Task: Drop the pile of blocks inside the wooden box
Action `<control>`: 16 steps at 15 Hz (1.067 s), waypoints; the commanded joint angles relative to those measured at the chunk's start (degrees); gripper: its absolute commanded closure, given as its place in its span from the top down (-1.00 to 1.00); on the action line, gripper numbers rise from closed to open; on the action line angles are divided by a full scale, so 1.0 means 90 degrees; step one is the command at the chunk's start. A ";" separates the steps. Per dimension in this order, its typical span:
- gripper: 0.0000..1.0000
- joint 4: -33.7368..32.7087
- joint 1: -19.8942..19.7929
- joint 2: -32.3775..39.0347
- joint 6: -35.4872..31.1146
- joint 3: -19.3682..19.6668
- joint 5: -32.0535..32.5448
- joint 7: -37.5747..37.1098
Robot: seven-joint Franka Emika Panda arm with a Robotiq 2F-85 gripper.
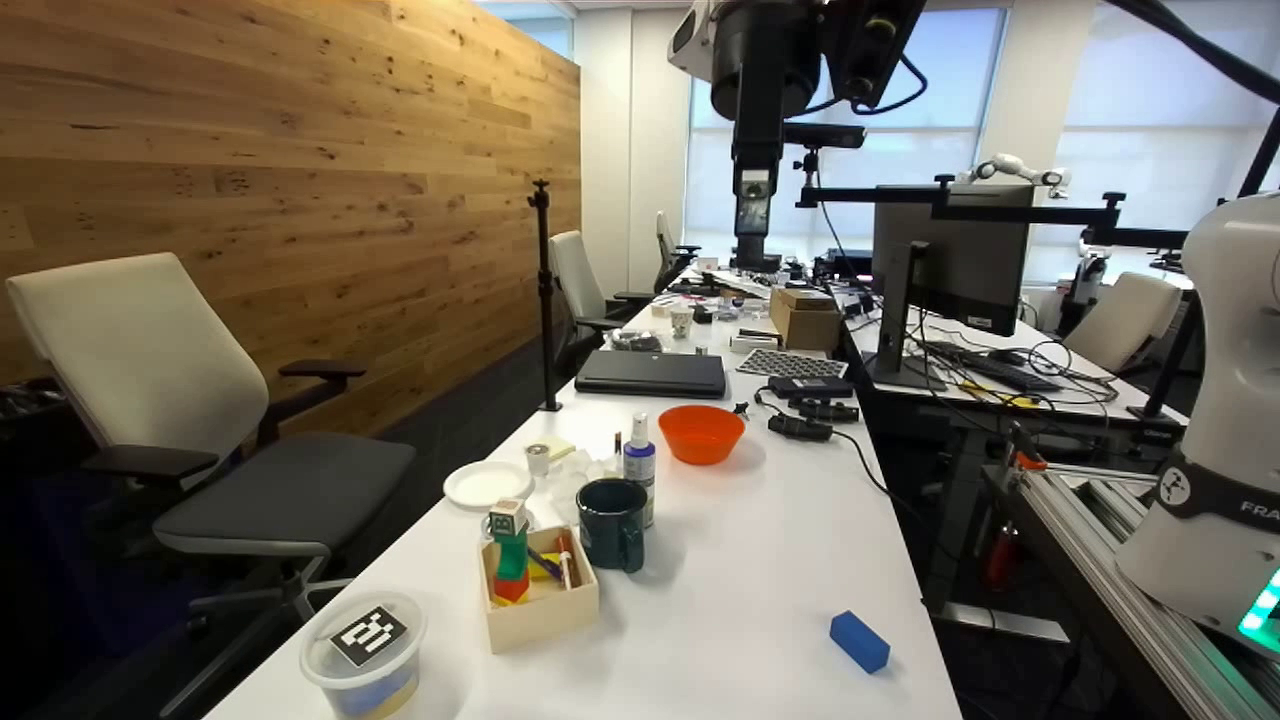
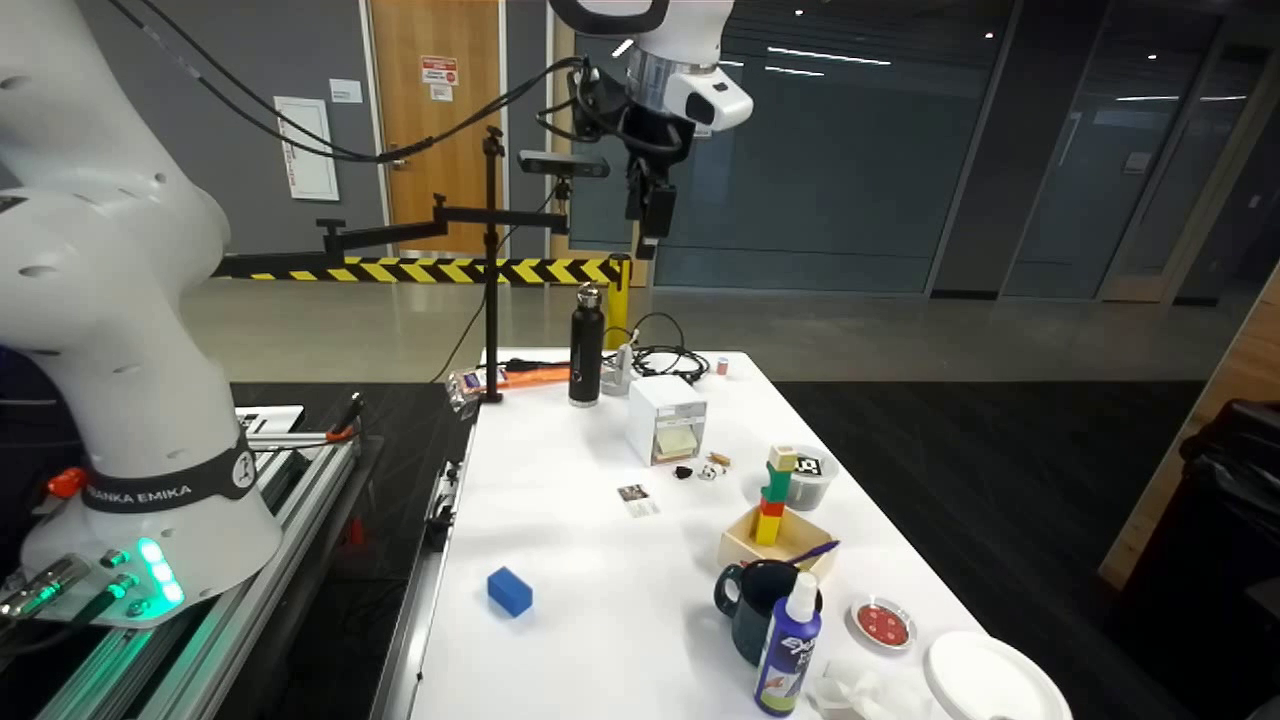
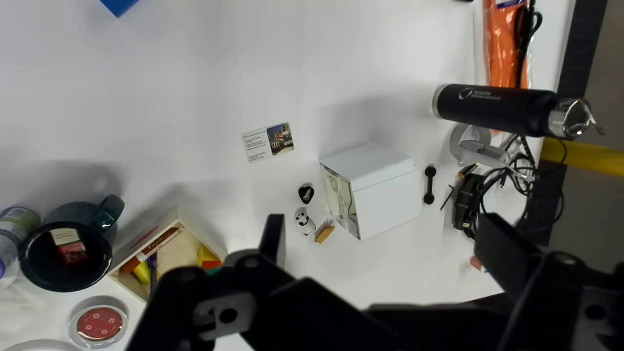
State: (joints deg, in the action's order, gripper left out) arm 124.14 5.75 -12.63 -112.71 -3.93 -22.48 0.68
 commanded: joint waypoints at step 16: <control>1.00 0.0951 0.0191 0.0928 -0.0611 0.0170 -0.0361 0.3422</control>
State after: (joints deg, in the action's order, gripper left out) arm 132.28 7.33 -5.14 -116.47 -1.25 -22.93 31.73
